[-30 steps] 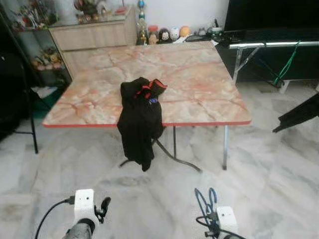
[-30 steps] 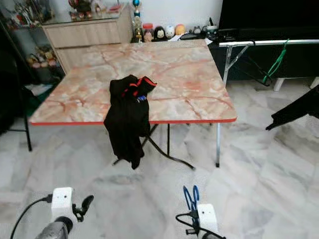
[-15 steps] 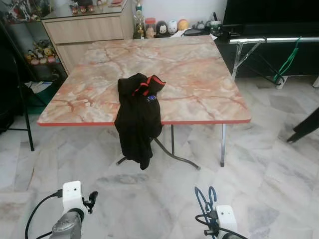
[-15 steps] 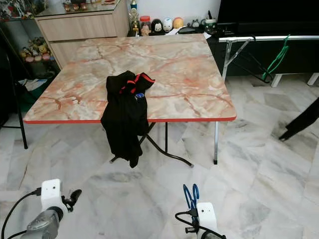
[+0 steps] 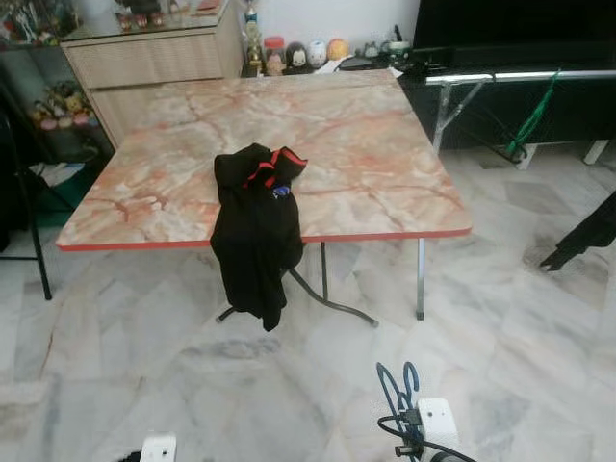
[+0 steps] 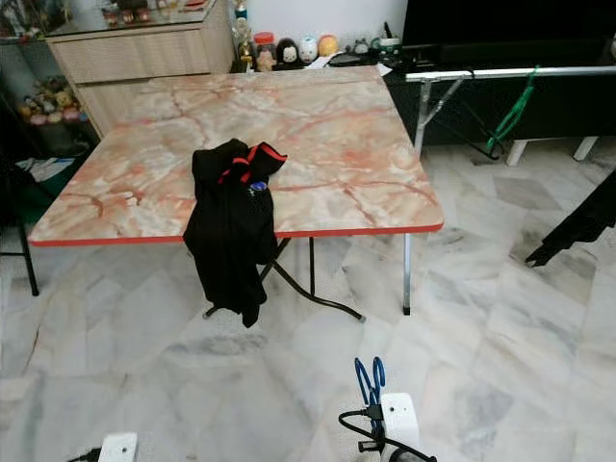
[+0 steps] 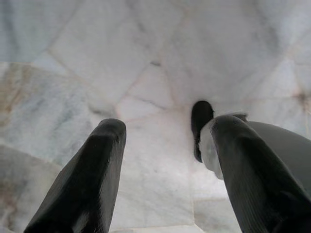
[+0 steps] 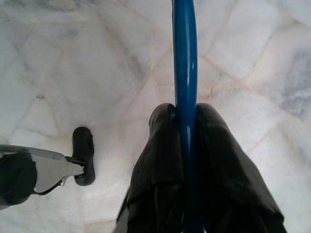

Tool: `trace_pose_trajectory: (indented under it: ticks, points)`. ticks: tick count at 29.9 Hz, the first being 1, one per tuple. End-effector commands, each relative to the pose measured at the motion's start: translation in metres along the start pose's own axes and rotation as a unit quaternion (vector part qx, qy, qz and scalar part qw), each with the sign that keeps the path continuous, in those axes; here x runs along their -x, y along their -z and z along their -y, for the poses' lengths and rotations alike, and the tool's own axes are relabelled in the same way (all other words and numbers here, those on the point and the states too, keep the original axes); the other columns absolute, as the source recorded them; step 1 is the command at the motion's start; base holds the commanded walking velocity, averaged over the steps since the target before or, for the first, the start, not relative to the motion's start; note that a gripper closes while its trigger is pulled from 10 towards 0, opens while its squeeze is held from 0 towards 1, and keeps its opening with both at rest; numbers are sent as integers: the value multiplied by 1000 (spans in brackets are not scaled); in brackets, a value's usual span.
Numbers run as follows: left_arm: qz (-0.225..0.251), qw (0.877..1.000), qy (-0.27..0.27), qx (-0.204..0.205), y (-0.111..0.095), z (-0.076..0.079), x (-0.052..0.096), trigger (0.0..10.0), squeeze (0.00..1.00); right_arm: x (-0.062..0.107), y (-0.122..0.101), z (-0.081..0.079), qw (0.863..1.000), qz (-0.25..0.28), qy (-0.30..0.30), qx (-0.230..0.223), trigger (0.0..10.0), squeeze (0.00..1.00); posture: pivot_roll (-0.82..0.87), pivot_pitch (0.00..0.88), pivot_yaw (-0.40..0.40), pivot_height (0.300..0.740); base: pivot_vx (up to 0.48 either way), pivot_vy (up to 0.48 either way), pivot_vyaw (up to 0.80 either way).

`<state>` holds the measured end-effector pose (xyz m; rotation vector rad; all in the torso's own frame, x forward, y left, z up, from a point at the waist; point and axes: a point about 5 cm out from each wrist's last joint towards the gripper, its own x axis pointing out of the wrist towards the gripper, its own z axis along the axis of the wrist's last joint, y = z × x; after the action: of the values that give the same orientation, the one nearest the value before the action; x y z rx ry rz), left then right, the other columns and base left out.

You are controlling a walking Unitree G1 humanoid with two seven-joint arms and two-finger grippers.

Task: Hang hanger

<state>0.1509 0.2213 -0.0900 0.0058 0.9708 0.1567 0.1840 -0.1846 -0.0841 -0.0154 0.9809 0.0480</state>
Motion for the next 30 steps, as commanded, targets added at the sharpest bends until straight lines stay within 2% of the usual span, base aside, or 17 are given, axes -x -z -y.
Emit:
trace_pose_trajectory:
  ticks: [1,5,14,30]
  points:
    - [13,1000,-7,-2,-8,-2,-1,10000,0,-1,-3,-2,1000,8,-2,-4,10000,0,-74,0,60,740,0,0,0]
    - [19,1000,-14,1,-11,-2,-2,10000,0,-1,-4,-2,1000,8,-1,-5,10000,0,-78,0,60,740,0,0,0]
    - [55,998,-25,24,-21,-4,-2,10000,0,-1,-5,-2,1000,10,-1,-7,10000,0,-77,0,58,740,0,-298,0]
    - [61,998,-21,27,-21,0,-2,10000,0,-1,-6,-2,1000,10,-1,-5,10000,0,-84,0,56,740,0,-452,0]
